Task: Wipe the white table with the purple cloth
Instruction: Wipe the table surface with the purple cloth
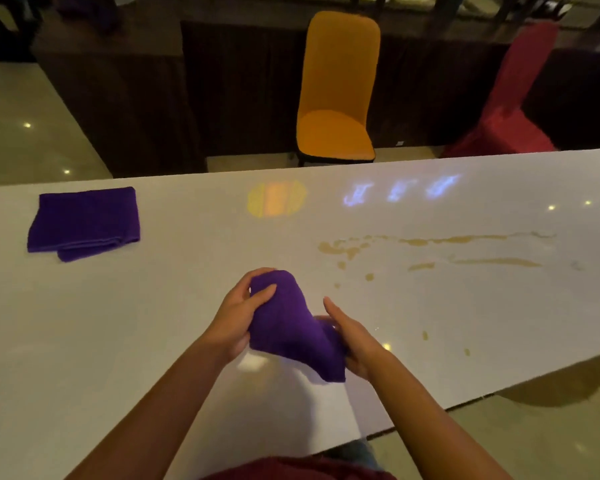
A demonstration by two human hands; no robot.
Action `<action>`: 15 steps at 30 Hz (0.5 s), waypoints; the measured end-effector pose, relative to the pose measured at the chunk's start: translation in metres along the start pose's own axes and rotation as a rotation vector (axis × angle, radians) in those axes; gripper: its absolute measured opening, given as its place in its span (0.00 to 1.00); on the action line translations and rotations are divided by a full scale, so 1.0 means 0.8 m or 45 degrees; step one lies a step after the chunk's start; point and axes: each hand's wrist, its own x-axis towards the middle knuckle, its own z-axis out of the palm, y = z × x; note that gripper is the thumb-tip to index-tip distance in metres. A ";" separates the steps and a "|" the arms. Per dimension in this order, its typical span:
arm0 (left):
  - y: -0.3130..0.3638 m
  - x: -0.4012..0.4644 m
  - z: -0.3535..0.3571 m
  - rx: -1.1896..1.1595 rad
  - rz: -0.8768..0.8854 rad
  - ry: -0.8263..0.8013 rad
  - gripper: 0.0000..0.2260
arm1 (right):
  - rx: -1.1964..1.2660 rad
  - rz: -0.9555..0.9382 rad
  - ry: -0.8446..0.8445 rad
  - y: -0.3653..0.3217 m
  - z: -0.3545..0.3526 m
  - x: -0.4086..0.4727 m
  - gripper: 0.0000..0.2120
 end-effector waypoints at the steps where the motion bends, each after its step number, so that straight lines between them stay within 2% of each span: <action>1: -0.007 0.005 0.014 0.016 0.012 0.007 0.12 | -0.075 0.006 -0.069 0.000 -0.016 0.007 0.28; 5: -0.030 0.034 0.073 0.122 0.081 0.147 0.13 | -0.273 -0.036 -0.230 -0.031 -0.077 0.050 0.23; 10: -0.039 0.066 0.127 0.159 0.176 0.472 0.14 | -0.186 -0.189 -0.371 -0.109 -0.146 0.095 0.22; 15: -0.027 0.094 0.138 0.421 0.268 0.692 0.21 | -0.535 -0.479 -0.445 -0.189 -0.144 0.121 0.20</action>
